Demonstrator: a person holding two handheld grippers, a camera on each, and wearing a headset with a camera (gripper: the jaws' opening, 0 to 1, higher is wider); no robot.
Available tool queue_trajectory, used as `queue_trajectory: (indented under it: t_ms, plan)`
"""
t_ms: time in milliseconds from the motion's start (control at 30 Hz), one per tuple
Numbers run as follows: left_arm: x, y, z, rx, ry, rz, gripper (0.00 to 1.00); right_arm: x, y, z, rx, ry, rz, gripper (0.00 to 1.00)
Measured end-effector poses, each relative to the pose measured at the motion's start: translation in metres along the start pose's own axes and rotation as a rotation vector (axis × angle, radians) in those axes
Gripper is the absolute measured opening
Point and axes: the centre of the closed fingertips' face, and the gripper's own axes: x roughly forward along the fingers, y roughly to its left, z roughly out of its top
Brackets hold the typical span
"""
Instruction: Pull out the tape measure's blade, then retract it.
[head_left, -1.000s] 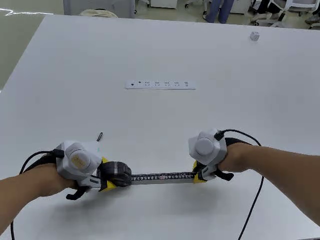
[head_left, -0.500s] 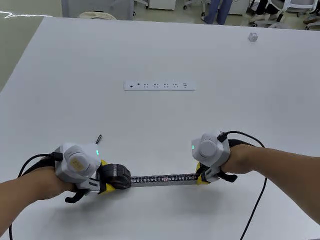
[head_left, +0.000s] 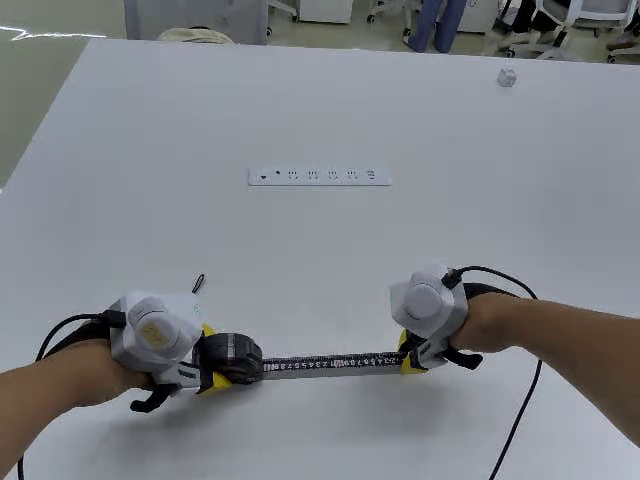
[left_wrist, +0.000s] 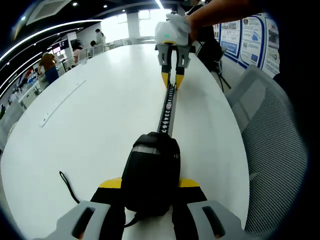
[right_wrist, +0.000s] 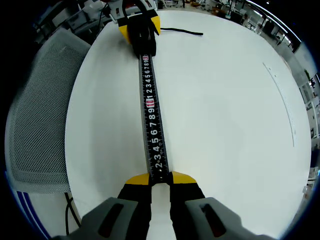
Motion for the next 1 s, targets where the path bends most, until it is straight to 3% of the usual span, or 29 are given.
queue_trajectory:
  t_ms: [1000]
  plan:
    - [0.0,0.0,0.0,-0.002,0.001,0.001,0.33,-0.005,-0.001,-0.016,0.01,0.016,-0.007,0.12]
